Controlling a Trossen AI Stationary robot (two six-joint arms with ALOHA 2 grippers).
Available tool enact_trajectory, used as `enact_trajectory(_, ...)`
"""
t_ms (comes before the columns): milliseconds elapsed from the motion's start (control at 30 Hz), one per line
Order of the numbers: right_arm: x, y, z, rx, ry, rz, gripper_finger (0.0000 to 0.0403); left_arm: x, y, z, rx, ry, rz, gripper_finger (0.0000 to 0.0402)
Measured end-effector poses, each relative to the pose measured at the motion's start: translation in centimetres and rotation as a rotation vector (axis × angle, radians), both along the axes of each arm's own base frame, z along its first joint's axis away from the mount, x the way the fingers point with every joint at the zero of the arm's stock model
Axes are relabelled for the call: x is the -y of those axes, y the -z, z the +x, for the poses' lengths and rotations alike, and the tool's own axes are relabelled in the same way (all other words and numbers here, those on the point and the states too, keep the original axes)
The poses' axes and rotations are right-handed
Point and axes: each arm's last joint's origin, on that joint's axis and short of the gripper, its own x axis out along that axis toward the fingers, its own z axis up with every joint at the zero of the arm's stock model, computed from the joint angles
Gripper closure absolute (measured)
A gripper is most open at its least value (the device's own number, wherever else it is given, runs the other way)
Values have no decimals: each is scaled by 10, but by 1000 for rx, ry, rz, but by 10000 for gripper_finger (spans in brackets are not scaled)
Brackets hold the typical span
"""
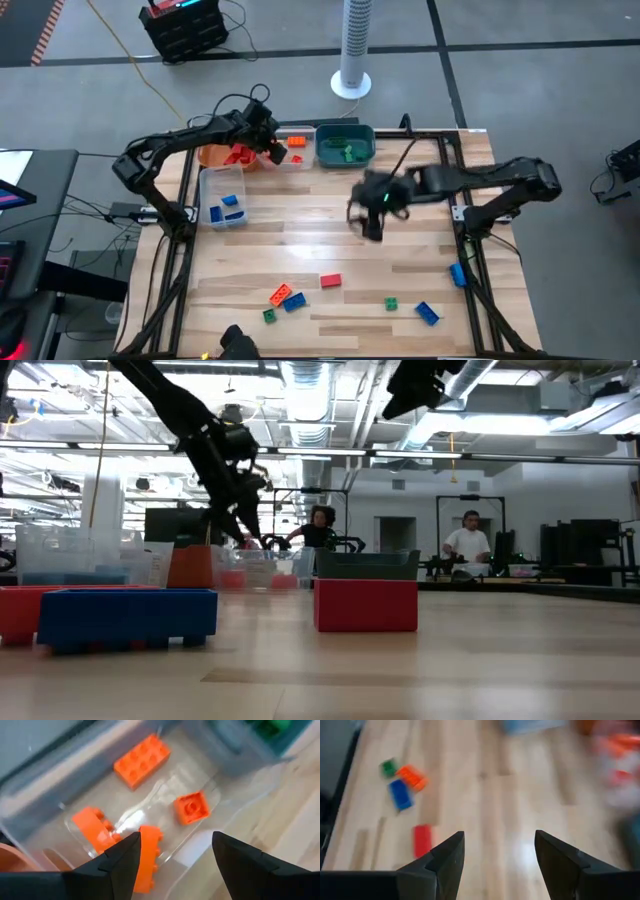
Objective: Sort blocks
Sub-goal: Put the red block into the orange bin
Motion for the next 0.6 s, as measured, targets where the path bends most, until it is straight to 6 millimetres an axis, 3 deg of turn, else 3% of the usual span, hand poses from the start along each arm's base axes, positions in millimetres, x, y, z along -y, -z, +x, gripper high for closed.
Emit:
enact_trajectory(133, -30, 25, 23, -43, -141, 23, 159, 11, -24, -4, 64, 20, 56, 164)
enact_trajectory(333, -59, 71, 54, -111, -172, 79, 159, 34, -62, -11, 155, 79, 160, 164)
enact_trajectory(500, -76, 111, 73, -188, -144, 114, 158, 47, -80, -18, 205, 101, 198, 164)
enact_trajectory(600, -85, 120, 80, -248, -122, 144, 154, 56, -86, -19, 226, 126, 181, 164)
